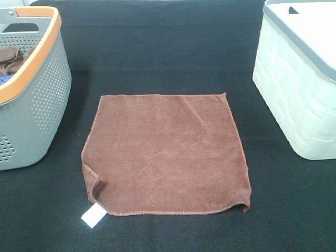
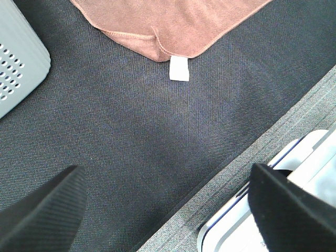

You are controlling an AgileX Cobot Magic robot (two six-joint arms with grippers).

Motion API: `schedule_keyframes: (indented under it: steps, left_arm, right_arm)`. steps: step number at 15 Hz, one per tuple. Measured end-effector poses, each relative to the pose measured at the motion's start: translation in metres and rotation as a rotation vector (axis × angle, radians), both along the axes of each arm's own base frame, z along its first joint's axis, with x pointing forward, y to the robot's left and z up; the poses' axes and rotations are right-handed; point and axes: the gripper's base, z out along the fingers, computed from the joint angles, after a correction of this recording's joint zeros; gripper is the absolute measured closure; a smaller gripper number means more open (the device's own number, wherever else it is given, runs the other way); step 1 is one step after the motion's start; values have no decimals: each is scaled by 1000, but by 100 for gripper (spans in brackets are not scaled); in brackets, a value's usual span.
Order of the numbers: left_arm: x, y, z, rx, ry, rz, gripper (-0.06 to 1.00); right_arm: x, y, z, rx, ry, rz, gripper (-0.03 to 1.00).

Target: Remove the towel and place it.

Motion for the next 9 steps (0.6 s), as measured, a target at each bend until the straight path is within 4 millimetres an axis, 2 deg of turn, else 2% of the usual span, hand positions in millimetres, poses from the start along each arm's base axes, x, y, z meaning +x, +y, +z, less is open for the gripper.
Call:
schedule_keyframes:
  steps: [4, 7, 9]
  left_arm:
    - [-3, 3, 2, -16, -30, 27, 15]
    - [-12, 16, 6, -50, -121, 220, 15]
    - [-25, 22, 9, -76, -223, 344, 15]
  right_arm:
    - [0, 0, 0, 2, -3, -15, 23]
    - [-6, -2, 1, 17, -51, -108, 23]
    - [-12, -4, 1, 23, -96, -176, 23]
